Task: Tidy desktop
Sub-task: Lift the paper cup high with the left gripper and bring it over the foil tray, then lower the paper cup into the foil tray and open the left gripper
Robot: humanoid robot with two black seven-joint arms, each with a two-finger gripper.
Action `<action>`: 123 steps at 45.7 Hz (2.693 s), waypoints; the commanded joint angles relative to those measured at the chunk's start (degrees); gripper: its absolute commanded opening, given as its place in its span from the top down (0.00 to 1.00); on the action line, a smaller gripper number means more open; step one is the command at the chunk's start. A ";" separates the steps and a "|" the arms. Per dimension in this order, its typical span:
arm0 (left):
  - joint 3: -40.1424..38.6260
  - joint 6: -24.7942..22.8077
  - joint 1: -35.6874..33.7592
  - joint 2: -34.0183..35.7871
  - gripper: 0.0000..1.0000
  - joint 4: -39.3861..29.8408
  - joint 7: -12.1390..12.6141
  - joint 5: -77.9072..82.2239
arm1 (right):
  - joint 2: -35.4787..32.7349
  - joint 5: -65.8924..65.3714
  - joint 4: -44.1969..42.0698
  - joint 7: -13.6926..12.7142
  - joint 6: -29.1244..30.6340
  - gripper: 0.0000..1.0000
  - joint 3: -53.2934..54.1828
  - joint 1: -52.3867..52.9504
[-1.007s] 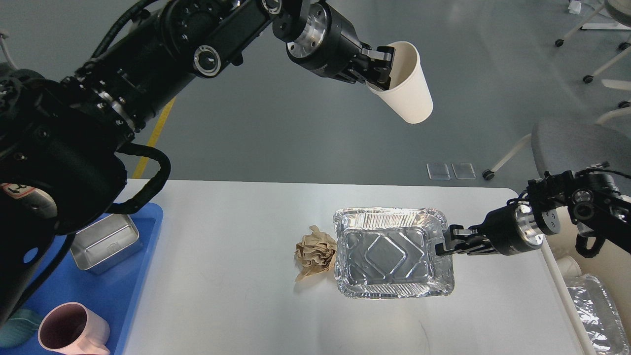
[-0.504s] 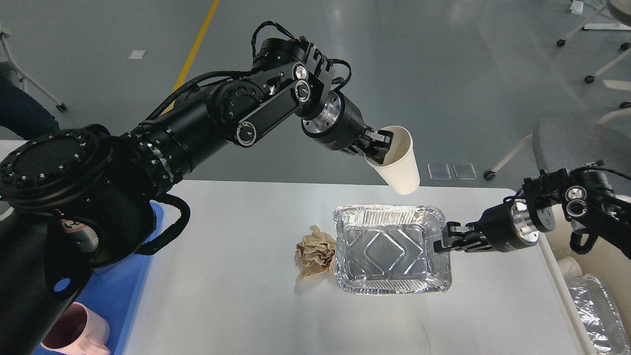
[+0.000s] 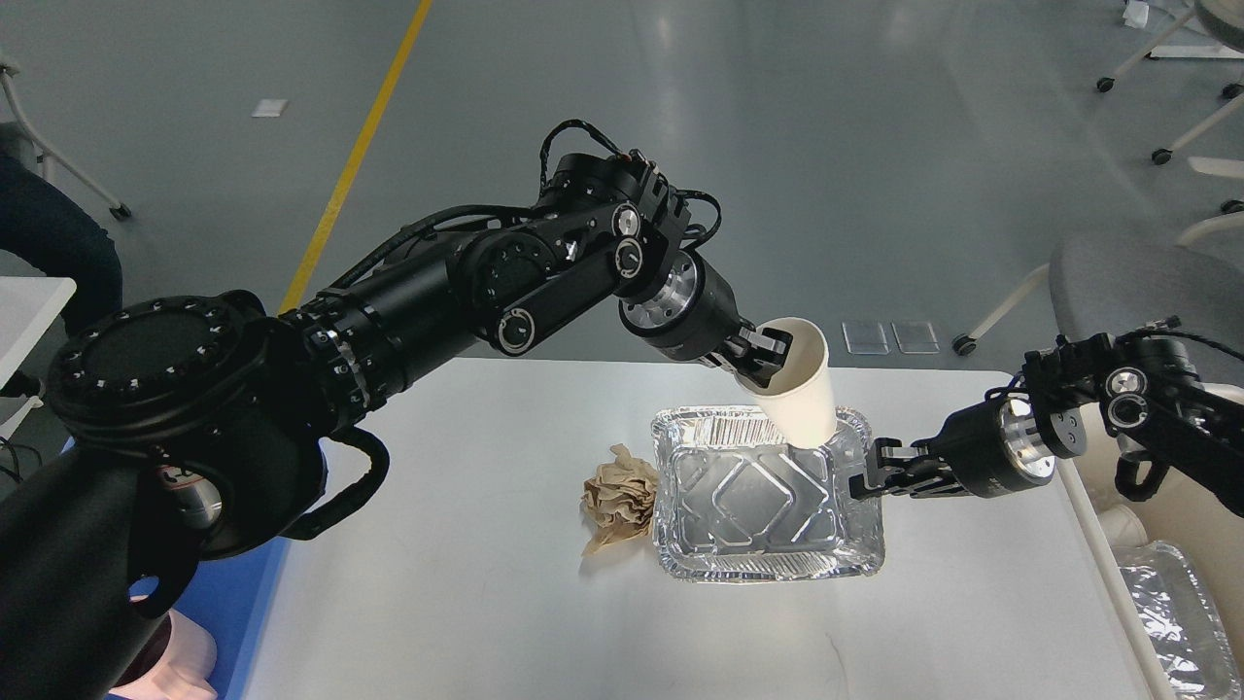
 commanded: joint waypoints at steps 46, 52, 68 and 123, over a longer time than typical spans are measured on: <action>1.63 -0.05 1.24 0.60 0.99 -0.24 -1.05 -0.53 | 5.99 0.79 -1.72 -1.76 3.16 0.98 -5.82 0.68; 1.54 -0.05 -1.48 0.51 0.99 -0.15 -1.75 -2.73 | 6.17 2.10 -1.72 -1.76 3.16 0.98 -5.82 1.03; 1.54 -0.31 -6.76 0.16 0.99 -0.24 -1.75 -7.22 | 5.64 5.62 -1.64 -2.28 3.94 0.98 -5.91 4.54; 9.98 -3.46 -5.79 -0.01 0.98 -1.91 2.21 -6.87 | 5.73 5.09 -3.83 -2.37 3.78 0.98 -5.91 6.04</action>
